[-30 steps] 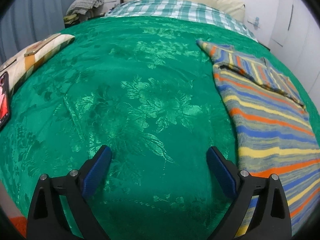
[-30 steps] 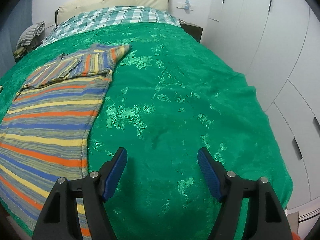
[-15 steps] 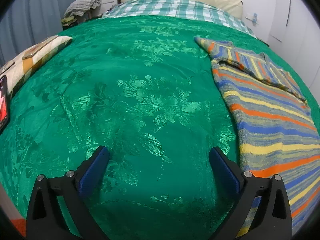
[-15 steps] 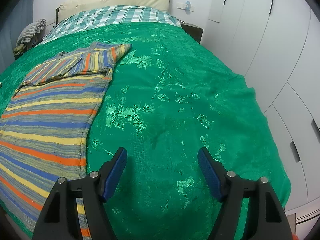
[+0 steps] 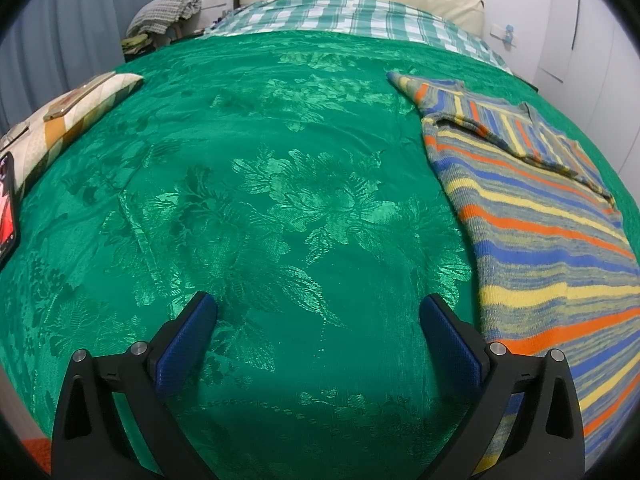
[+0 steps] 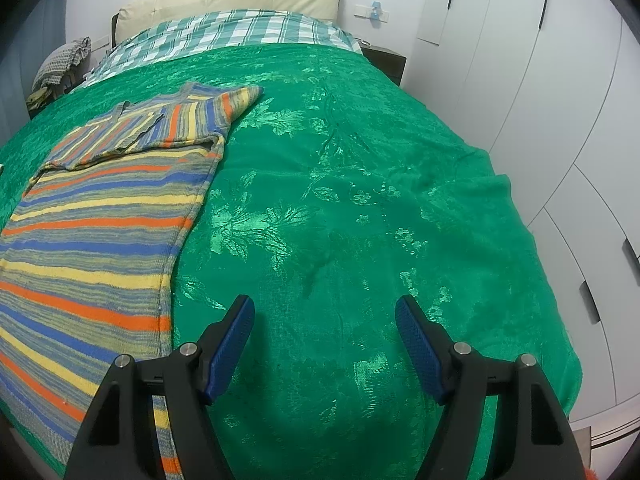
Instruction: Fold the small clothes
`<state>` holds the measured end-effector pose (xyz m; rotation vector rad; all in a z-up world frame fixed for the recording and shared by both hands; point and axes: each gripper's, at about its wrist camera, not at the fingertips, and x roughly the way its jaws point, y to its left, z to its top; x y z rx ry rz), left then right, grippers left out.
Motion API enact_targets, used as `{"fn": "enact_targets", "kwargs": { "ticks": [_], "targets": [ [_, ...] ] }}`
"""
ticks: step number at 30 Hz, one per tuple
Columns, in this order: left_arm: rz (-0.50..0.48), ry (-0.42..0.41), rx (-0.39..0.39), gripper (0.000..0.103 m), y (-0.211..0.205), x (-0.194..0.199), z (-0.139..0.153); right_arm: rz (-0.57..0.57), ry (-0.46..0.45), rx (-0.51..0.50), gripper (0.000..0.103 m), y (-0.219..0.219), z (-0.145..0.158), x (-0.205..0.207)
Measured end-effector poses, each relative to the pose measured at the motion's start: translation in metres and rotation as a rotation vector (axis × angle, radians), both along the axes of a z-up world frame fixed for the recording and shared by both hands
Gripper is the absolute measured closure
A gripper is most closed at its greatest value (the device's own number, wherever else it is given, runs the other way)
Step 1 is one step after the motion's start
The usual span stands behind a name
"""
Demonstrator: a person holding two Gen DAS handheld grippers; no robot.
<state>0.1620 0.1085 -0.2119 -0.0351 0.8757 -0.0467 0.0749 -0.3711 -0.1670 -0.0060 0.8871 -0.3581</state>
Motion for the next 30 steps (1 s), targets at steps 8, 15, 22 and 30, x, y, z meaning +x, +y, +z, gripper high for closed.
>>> {"fn": "enact_targets", "kwargs": {
  "ticks": [8, 15, 22, 30],
  "targets": [
    [-0.001, 0.000, 0.000, 0.001, 0.000, 0.000, 0.000, 0.001, 0.002, -0.001, 0.030, 0.000, -0.001, 0.000],
    [-0.003, 0.000, -0.002, 0.001, 0.000, 0.000, 0.000, 0.001, 0.002, 0.001, 0.030, 0.000, 0.000, 0.000],
    [-0.007, 0.010, 0.085, 0.001, -0.009, -0.010, 0.013, -0.014, -0.026, 0.027, 0.030, -0.004, 0.002, -0.002],
    [-0.061, -0.018, 0.167, 0.001, -0.020, -0.020, 0.027, 0.005, -0.027, 0.015, 0.030, 0.001, 0.003, -0.002]
  ]
}}
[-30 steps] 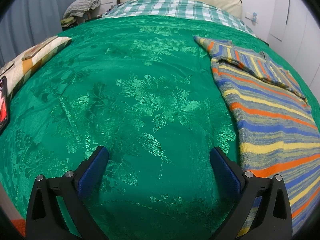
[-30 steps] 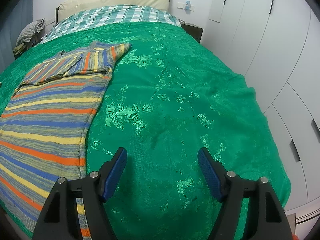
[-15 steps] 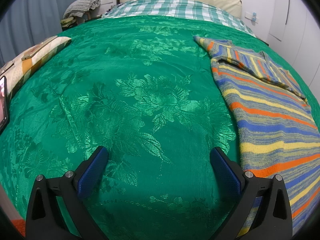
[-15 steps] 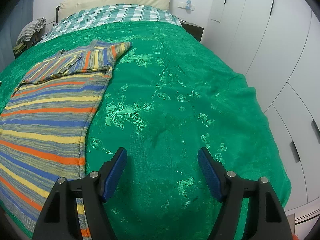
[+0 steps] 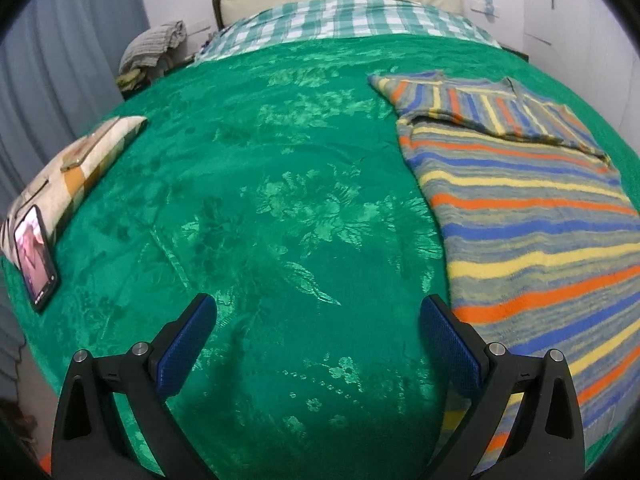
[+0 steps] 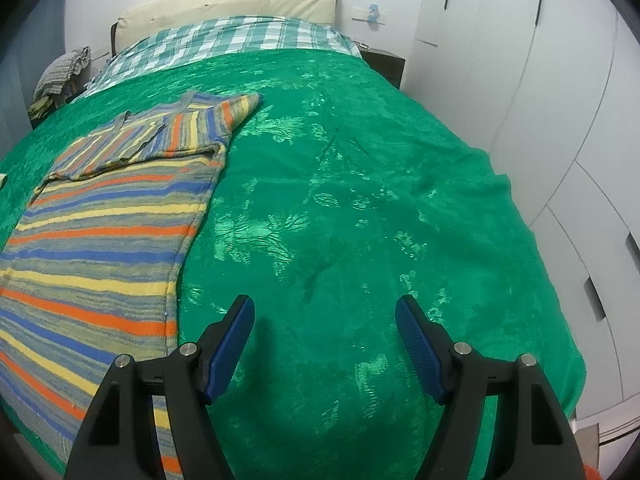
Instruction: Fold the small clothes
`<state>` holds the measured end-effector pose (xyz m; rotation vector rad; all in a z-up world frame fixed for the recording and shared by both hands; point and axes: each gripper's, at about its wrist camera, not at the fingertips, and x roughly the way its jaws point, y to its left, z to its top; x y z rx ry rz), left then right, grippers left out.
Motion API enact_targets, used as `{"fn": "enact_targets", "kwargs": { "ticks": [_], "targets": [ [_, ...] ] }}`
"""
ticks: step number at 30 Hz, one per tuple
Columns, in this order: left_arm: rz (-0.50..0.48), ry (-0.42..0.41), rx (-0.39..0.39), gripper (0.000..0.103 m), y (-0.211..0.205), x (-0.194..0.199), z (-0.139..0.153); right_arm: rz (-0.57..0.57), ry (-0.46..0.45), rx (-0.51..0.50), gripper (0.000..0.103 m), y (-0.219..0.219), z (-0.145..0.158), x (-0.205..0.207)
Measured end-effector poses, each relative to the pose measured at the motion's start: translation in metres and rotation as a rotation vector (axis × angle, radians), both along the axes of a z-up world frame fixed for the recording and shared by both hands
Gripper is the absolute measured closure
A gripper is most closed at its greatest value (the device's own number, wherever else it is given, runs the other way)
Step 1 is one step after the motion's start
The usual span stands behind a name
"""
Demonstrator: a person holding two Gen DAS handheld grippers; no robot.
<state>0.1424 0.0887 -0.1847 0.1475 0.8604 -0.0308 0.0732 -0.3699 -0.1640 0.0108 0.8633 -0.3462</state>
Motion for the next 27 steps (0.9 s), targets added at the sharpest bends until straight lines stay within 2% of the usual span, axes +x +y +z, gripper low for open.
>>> {"fn": "enact_targets", "kwargs": {
  "ticks": [7, 9, 11, 13, 14, 16, 18, 21, 22, 23, 24, 25, 26, 27],
  "targets": [
    [0.018, 0.026, -0.028, 0.001, 0.004, 0.000, 0.001, 0.025, 0.007, -0.018, 0.030, 0.006, 0.000, 0.000],
    [0.006, 0.065, -0.093, 0.001, 0.008, -0.004, 0.006, 0.029, 0.014, 0.013, 0.030, 0.003, 0.003, -0.001],
    [-0.042, 0.139, -0.225, 0.001, 0.012, -0.013, 0.008, 0.060, 0.024, 0.091, 0.030, 0.001, 0.015, -0.007],
    [-0.105, 0.268, -0.358, 0.002, 0.011, -0.026, -0.003, 0.102, 0.036, 0.198, 0.030, -0.001, 0.025, -0.017],
    [-0.119, 0.304, -0.379, 0.003, 0.009, -0.032, -0.009, 0.125, 0.068, 0.285, 0.030, -0.003, 0.027, -0.022],
    [-0.154, 0.361, -0.370, 0.004, -0.002, -0.044, -0.017, 0.148, 0.137, 0.431, 0.030, -0.004, 0.022, -0.030],
    [-0.214, 0.383, -0.312, 0.013, -0.018, -0.053, -0.017, 0.156, 0.210, 0.564, 0.030, -0.002, 0.008, -0.039],
    [-0.254, 0.411, -0.249, 0.037, -0.030, -0.061, -0.017, 0.171, 0.296, 0.648, 0.031, 0.010, -0.012, -0.045],
    [-0.257, 0.420, -0.247, 0.059, -0.030, -0.062, -0.017, 0.184, 0.316, 0.640, 0.032, 0.016, -0.018, -0.045],
    [-0.254, 0.430, -0.244, 0.089, -0.030, -0.063, -0.016, 0.198, 0.332, 0.620, 0.036, 0.022, -0.021, -0.044],
    [-0.250, 0.447, -0.251, 0.097, -0.028, -0.063, -0.017, 0.217, 0.358, 0.605, 0.041, 0.028, -0.026, -0.042],
    [-0.245, 0.450, -0.259, 0.098, -0.026, -0.063, -0.017, 0.241, 0.395, 0.603, 0.063, 0.034, -0.032, -0.040],
    [-0.241, 0.452, -0.279, 0.099, -0.022, -0.063, -0.016, 0.266, 0.448, 0.599, 0.099, 0.042, -0.039, -0.039],
    [-0.237, 0.459, -0.305, 0.099, -0.018, -0.061, -0.014, 0.279, 0.475, 0.600, 0.097, 0.046, -0.042, -0.038]
  ]
}}
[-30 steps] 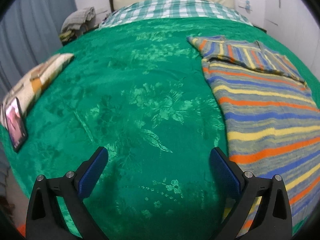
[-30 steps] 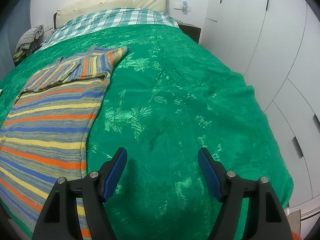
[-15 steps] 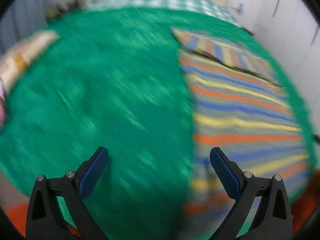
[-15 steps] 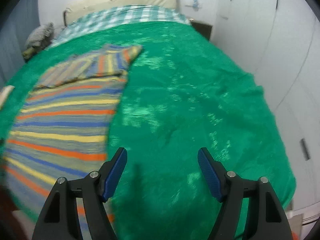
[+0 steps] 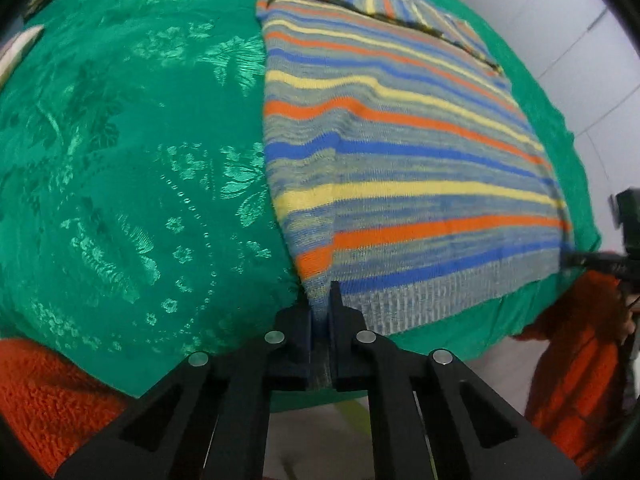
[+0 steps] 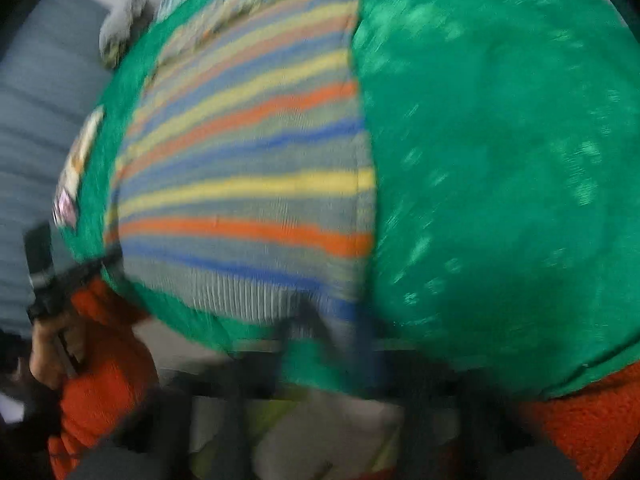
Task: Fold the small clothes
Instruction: 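Grasp the sweater hem with both grippers and fold it toward the collar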
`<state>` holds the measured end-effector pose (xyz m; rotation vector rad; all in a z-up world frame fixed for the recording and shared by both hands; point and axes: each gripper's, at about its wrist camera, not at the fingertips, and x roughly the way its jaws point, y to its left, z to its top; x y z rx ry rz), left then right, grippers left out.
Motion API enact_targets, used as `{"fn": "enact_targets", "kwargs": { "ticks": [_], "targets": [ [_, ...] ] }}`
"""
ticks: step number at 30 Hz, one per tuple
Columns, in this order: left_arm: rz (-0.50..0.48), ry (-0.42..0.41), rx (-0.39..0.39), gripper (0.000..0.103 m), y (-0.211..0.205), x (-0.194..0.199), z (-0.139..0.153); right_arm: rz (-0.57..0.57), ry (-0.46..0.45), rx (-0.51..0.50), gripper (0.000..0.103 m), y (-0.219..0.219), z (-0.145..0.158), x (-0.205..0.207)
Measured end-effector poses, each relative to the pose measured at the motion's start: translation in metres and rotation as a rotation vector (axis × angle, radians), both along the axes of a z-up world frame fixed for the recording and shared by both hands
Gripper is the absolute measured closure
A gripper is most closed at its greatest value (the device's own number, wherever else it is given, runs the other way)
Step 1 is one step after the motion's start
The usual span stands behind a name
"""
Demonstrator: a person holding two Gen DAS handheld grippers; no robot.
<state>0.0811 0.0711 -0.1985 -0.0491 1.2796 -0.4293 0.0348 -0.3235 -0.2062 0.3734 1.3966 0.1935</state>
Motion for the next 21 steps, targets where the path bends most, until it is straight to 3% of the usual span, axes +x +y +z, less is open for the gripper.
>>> {"fn": "enact_targets", "kwargs": {
  "ticks": [4, 6, 9, 11, 15, 21],
  "targets": [
    [0.035, 0.029, -0.155, 0.099, 0.019, 0.015, 0.022, 0.024, -0.024, 0.071, 0.097, -0.002, 0.024, 0.004],
    [0.049, 0.014, -0.230, 0.099, 0.025, 0.037, 0.042, -0.020, -0.064, 0.136, 0.097, -0.015, 0.044, 0.016],
    [0.067, -0.022, -0.285, 0.100, 0.029, 0.084, 0.065, -0.075, -0.136, 0.204, 0.097, -0.034, 0.067, 0.048],
    [0.080, -0.060, -0.288, 0.099, 0.025, 0.125, 0.080, -0.111, -0.184, 0.228, 0.097, -0.043, 0.079, 0.075],
    [0.120, -0.105, -0.269, 0.099, 0.005, 0.232, 0.095, -0.197, -0.298, 0.251, 0.097, -0.071, 0.100, 0.167],
    [0.153, -0.097, -0.187, 0.098, -0.037, 0.363, 0.073, -0.269, -0.345, 0.226, 0.097, -0.093, 0.094, 0.304]
  ]
}}
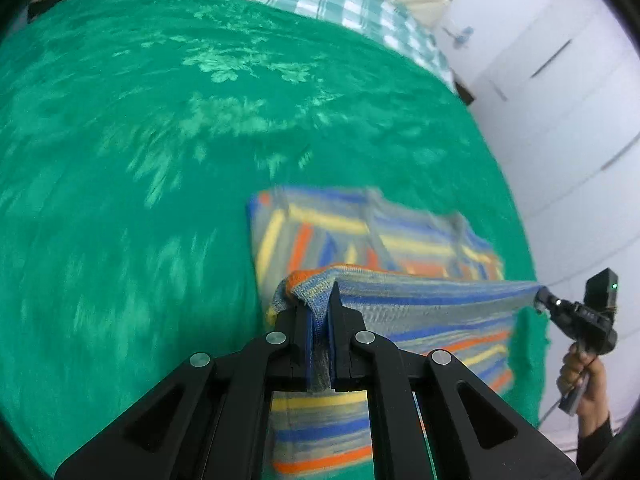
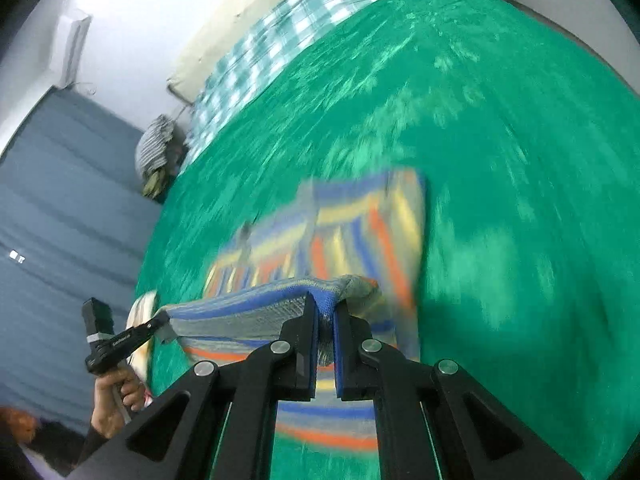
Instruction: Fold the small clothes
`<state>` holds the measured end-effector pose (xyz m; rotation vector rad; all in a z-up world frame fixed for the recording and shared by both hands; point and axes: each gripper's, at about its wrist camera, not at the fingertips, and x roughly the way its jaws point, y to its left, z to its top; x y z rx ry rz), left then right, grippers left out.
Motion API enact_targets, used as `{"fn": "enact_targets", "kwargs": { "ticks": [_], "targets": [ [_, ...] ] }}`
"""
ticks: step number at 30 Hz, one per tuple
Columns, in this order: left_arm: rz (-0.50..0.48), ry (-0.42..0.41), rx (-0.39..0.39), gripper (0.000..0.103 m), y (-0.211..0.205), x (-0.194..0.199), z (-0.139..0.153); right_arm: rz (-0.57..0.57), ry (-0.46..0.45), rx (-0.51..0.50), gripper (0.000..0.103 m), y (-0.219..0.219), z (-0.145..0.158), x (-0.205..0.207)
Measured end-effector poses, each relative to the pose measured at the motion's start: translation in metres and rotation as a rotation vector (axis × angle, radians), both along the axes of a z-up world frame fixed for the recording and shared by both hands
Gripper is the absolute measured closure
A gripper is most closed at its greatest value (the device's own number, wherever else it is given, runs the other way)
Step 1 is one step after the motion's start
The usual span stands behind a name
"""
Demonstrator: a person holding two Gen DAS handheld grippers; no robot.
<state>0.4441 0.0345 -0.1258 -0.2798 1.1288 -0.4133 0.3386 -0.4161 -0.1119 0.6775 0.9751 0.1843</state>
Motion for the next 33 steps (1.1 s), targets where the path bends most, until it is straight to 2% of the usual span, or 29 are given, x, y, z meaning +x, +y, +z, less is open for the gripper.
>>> {"fn": "enact_targets", "kwargs": {
  "ticks": [2, 3, 4, 5, 6, 7, 9, 11, 13, 15, 17, 19, 21, 23, 24, 27, 28, 30, 32, 33],
  "targets": [
    [0.033, 0.024, 0.010, 0.095, -0.008, 0.035, -0.016, -0.024, 0.012, 0.015, 0.097, -0.007, -0.015, 0.038],
    [0.062, 0.027, -0.027, 0.092, -0.008, 0.051, -0.023, -0.046, 0.009, 0.053, 0.092, -0.012, -0.028, 0.058],
    [0.094, 0.026, -0.055, 0.076, -0.004, 0.061, -0.027, -0.080, -0.011, 0.076, 0.091, -0.019, -0.033, 0.068],
    [0.143, 0.019, -0.060, 0.047, 0.001, 0.066, -0.028, -0.127, -0.042, 0.085, 0.085, -0.025, -0.037, 0.075],
    [0.193, 0.002, -0.053, 0.035, 0.007, 0.071, -0.028, -0.184, -0.074, 0.084, 0.076, -0.032, -0.041, 0.080],
    [0.225, -0.024, -0.054, 0.024, 0.014, 0.071, -0.025, -0.214, -0.080, 0.085, 0.074, -0.037, -0.043, 0.081],
    [0.222, -0.060, -0.074, 0.024, 0.024, 0.067, -0.020, -0.248, -0.088, 0.091, 0.073, -0.044, -0.044, 0.081],
    [0.203, -0.071, -0.055, 0.024, 0.034, 0.054, -0.017, -0.217, -0.108, 0.011, 0.073, -0.042, -0.032, 0.076],
    [0.162, -0.064, -0.037, 0.024, 0.038, 0.033, -0.017, -0.125, -0.114, -0.075, 0.073, -0.029, -0.018, 0.064],
    [0.082, -0.032, -0.035, 0.023, 0.034, 0.004, -0.021, 0.006, -0.105, -0.139, 0.073, -0.005, -0.010, 0.051],
    [0.002, -0.025, -0.002, 0.023, 0.026, -0.036, -0.028, 0.114, -0.094, -0.174, 0.073, 0.017, -0.010, 0.037],
    [-0.045, -0.039, 0.028, 0.023, 0.018, -0.068, -0.029, 0.214, -0.056, -0.152, 0.073, 0.039, -0.015, 0.036],
    [-0.049, -0.058, 0.013, 0.023, 0.017, -0.097, -0.027, 0.262, -0.013, -0.110, 0.073, 0.057, -0.021, 0.041],
    [-0.026, -0.066, -0.037, 0.023, 0.023, -0.124, -0.026, 0.267, 0.046, -0.040, 0.072, 0.072, -0.028, 0.063],
    [-0.012, -0.069, -0.067, 0.022, 0.029, -0.139, -0.025, 0.257, 0.111, 0.021, 0.072, 0.080, -0.038, 0.081],
    [0.042, -0.108, -0.102, 0.017, 0.047, -0.179, -0.029, 0.194, 0.213, 0.064, 0.072, 0.091, -0.063, 0.129],
    [0.065, -0.123, -0.108, 0.015, 0.052, -0.190, -0.032, 0.168, 0.187, 0.069, 0.072, 0.090, -0.064, 0.142],
    [0.117, -0.144, -0.130, 0.015, 0.069, -0.209, -0.043, 0.086, 0.062, 0.061, 0.072, 0.084, -0.057, 0.165],
    [0.161, -0.158, -0.129, 0.015, 0.084, -0.223, -0.056, -0.052, -0.065, 0.092, 0.063, 0.069, -0.042, 0.168],
    [0.180, -0.161, -0.117, 0.015, 0.090, -0.229, -0.064, -0.078, -0.083, 0.110, 0.059, 0.066, -0.037, 0.165]
  ]
}}
